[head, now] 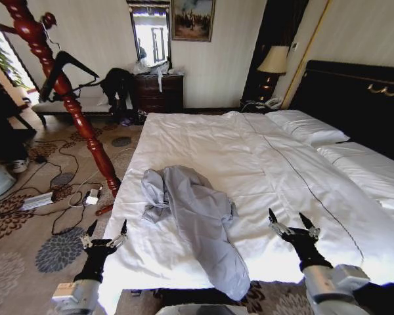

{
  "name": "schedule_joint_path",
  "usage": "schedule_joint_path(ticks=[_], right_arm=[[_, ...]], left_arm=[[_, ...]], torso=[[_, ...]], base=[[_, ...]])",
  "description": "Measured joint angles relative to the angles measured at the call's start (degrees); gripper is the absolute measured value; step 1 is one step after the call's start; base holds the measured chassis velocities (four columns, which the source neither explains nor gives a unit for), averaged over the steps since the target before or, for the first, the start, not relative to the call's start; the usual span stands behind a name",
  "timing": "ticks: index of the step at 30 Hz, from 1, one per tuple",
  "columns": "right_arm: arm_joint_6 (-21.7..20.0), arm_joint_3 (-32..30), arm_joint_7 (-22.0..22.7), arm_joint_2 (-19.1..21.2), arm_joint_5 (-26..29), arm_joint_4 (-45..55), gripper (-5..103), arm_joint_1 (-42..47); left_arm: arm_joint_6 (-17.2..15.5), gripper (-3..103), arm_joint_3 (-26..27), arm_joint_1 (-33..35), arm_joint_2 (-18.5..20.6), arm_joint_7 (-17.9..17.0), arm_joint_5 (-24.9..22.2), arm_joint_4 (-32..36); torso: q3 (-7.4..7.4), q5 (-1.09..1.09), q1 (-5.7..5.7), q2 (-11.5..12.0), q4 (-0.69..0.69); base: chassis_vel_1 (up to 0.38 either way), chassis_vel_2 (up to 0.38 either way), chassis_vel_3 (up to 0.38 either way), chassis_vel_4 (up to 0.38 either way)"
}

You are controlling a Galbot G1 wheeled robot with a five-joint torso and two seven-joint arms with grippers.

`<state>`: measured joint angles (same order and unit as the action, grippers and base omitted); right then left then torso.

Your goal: Pick up the clothes from the bed and hang them on the clothes hanger.

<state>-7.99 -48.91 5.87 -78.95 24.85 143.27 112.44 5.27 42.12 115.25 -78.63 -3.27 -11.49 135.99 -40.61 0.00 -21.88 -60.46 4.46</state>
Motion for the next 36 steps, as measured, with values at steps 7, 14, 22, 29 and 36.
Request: schedule_joint_path(ticks=[7,14,22,29,36], right_arm=[[-1.38,0.32,0.74,0.71,2.91,-0.67,100,-0.94],[-7.72,0.66,4.98,1.93,15.33,-0.37,100,-2.43],[-22.18,-4.07,19.36,4.33,50.93,-0.09,100,-10.23],[-29.14,-4.73,37.00,6.94,75.26,-4.23,100,-18.68],[-31.20,-2.93,43.43,5.12,81.70,-10.43,100,-25.28]], left_arm=[[-0.08,100,-0.29,-0.02,-0.09,-0.06,0.29,-0.33],[-0.12,100,-0.34,0.00,-0.30,-0.09,0.42,-0.53],[0.11,100,-0.69,0.58,0.40,-0.08,0.82,-1.03],[0.13,100,-1.26,0.54,0.44,-0.14,1.47,-1.08],[0.05,100,-2.57,1.09,0.02,-0.41,3.36,-1.25]], torso=[[0.00,0.00,0.00,0.00,0.00],[0.00,0.00,0.00,0.00,0.00],[0.00,0.00,0.00,0.00,0.00],[0.00,0.00,0.00,0.00,0.00],[0.00,0.00,0.00,0.00,0.00]], base=[[0.000,0.000,0.000,0.000],[0.000,0.000,0.000,0.000],[0.000,0.000,0.000,0.000],[0.000,0.000,0.000,0.000],[0.000,0.000,0.000,0.000]])
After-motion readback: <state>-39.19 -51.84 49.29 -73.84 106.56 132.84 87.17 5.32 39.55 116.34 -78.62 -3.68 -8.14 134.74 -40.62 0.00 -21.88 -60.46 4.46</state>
